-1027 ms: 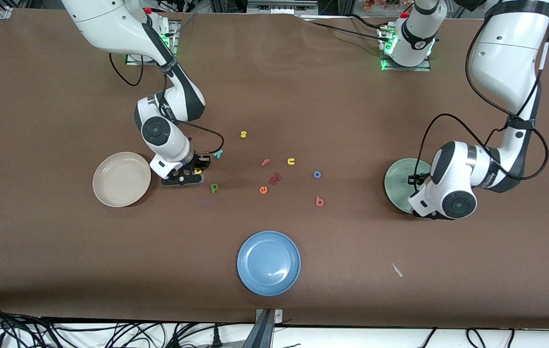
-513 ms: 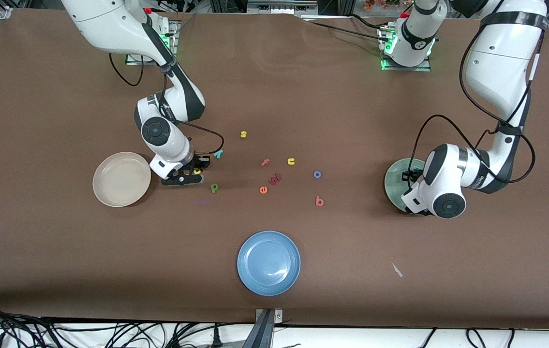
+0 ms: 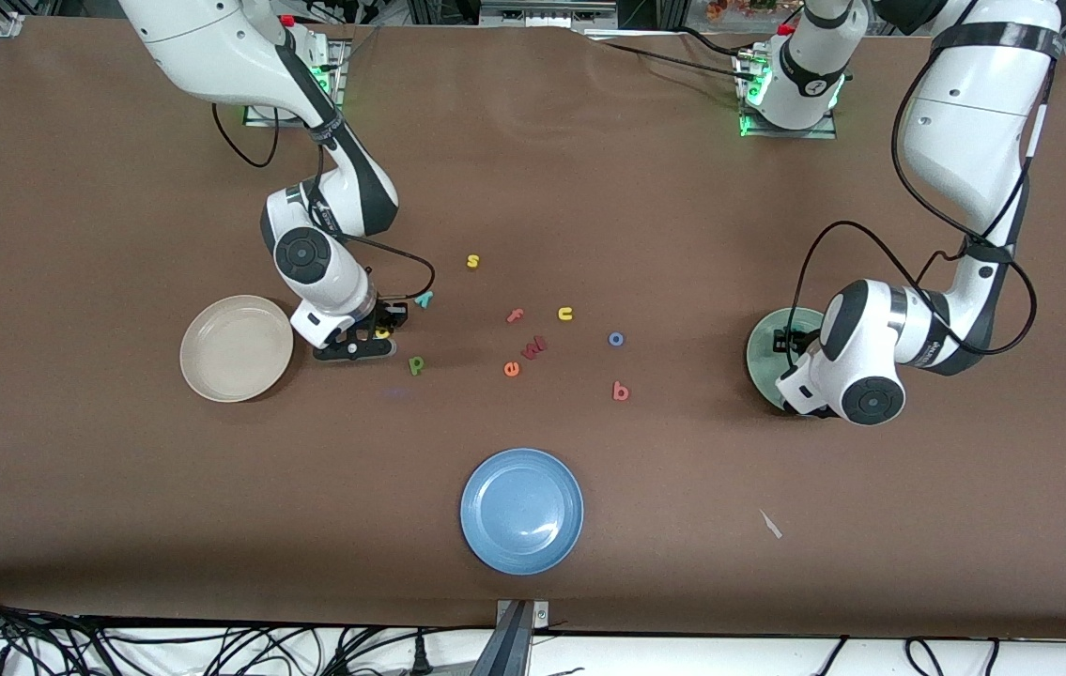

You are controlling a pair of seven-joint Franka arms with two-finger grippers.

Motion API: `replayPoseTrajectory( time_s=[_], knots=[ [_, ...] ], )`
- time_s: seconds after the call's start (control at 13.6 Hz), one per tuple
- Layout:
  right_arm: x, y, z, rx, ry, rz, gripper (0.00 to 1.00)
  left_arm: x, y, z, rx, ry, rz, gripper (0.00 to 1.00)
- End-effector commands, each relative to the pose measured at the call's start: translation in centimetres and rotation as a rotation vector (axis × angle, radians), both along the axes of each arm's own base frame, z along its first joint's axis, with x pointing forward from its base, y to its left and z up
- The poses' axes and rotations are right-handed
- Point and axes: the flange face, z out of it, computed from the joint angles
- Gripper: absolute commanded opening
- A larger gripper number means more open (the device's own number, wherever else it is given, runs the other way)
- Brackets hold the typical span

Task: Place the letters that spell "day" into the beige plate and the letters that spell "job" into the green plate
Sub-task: 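Release the l onto the green plate while the right gripper lifts a, then drop the a on the beige plate while the left gripper reaches o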

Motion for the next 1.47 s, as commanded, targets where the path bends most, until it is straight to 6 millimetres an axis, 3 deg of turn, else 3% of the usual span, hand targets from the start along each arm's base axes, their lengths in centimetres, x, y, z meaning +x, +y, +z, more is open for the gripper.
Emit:
replayPoseTrajectory(
  time_s=[0.0,0.29,0.51,0.66,0.95,1.03,1.17,1.32,1.39],
  knots=[
    [0.8,0.7,0.1,0.006,0.022,0.004,0.2,-0.1,-2.9,4.6,-0.061,-0.023,0.011,1.0],
    [1.7,0.0,1.8,-0.009,0.055,-0.01,0.2,-1.2,-8.9,6.0,-0.078,-0.022,0.185,1.0],
    [1.9,-2.4,5.1,-0.024,0.047,-0.047,0.2,-2.0,-14.7,6.5,-0.066,-0.079,0.27,1.0],
    [1.9,-5.4,6.9,-0.032,0.03,-0.063,0.2,-3.1,-19.1,5.7,-0.051,-0.117,0.304,1.0],
    [0.7,-13.6,6.6,-0.061,0.053,-0.033,0.2,-5.1,-26.9,3.4,-0.041,-0.229,0.432,0.99],
    [0.4,-15.3,6.6,-0.064,0.059,-0.024,0.2,-5.5,-28.2,3.0,-0.042,-0.262,0.465,0.94],
    [0.2,-18.0,6.0,-0.073,0.077,0.003,0.22,-4.8,-28.5,3.0,-0.072,-0.315,0.497,0.72],
    [0.4,-20.2,5.3,-0.085,0.089,0.004,0.27,-4.3,-28.4,3.0,-0.097,-0.352,0.505,0.64],
    [0.5,-20.8,5.0,-0.087,0.093,0.01,0.52,-4.1,-28.0,2.4,-0.083,-0.371,0.482,0.64]
  ],
)
